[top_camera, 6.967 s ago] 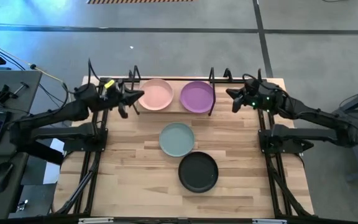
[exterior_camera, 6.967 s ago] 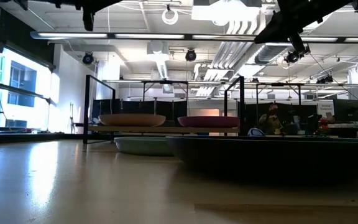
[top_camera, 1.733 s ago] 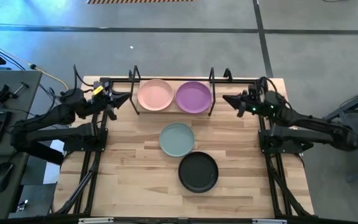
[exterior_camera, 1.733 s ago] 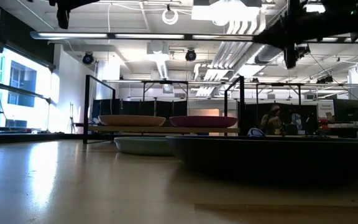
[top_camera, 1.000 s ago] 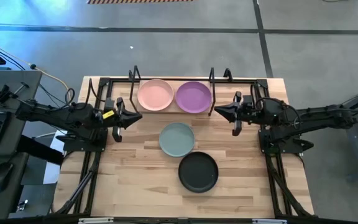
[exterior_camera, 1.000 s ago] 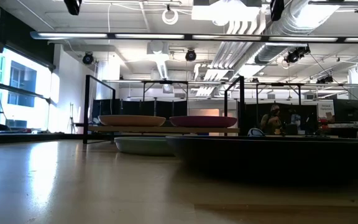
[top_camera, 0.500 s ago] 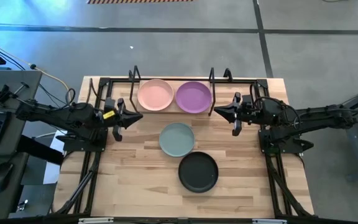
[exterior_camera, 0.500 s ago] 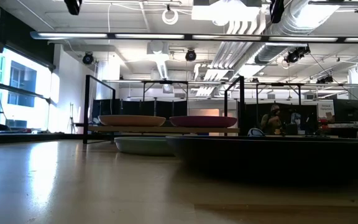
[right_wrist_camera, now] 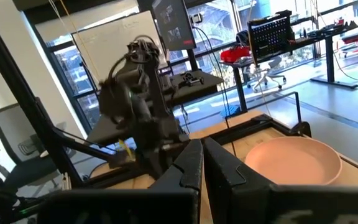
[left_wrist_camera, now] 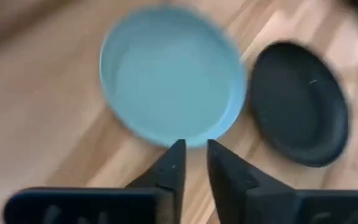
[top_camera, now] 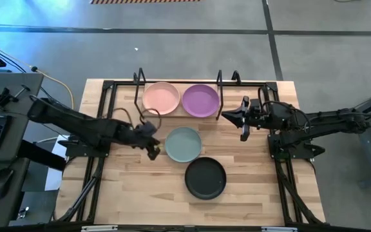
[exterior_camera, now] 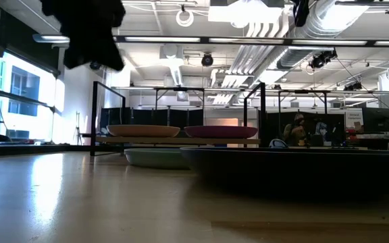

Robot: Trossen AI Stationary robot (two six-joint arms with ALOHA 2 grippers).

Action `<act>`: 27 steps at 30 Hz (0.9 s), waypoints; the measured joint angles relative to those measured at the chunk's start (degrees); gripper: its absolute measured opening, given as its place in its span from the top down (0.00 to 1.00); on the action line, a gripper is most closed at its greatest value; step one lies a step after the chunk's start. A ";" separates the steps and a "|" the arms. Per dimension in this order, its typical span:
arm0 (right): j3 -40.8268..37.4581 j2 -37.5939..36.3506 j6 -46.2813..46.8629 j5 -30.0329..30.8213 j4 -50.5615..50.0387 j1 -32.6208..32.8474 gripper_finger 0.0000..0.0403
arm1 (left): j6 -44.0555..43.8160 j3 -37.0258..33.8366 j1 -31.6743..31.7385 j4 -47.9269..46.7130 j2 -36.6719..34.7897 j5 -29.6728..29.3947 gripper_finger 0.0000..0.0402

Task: Place and stack plates onto a shelf
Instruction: Stack the light blue plate on top of the light orange plate on the shelf

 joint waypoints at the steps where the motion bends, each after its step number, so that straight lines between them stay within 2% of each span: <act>1: 0.00 0.00 0.00 0.02 -0.30 0.00 1.00 | -2.27 -0.32 0.05 0.02 1.70 0.76 0.85; 6: 0.00 0.00 0.16 0.00 -1.47 0.00 1.00 | -15.53 -1.22 1.27 0.03 9.76 0.91 0.68; 11: 0.00 0.00 0.17 0.02 -1.68 0.00 1.00 | -18.75 -1.29 3.18 4.73 16.43 1.81 0.53; 14: 0.00 0.01 0.18 0.02 -2.05 0.00 1.00 | -18.86 -1.26 5.02 9.07 19.24 4.31 0.47; 19: 0.00 0.00 1.14 0.02 -2.54 0.00 1.00 | -23.36 -0.40 7.10 6.99 22.07 6.17 0.43; 27: 0.00 0.00 1.50 0.02 -3.66 0.00 1.00 | -25.17 -0.16 7.19 9.03 26.98 6.00 0.46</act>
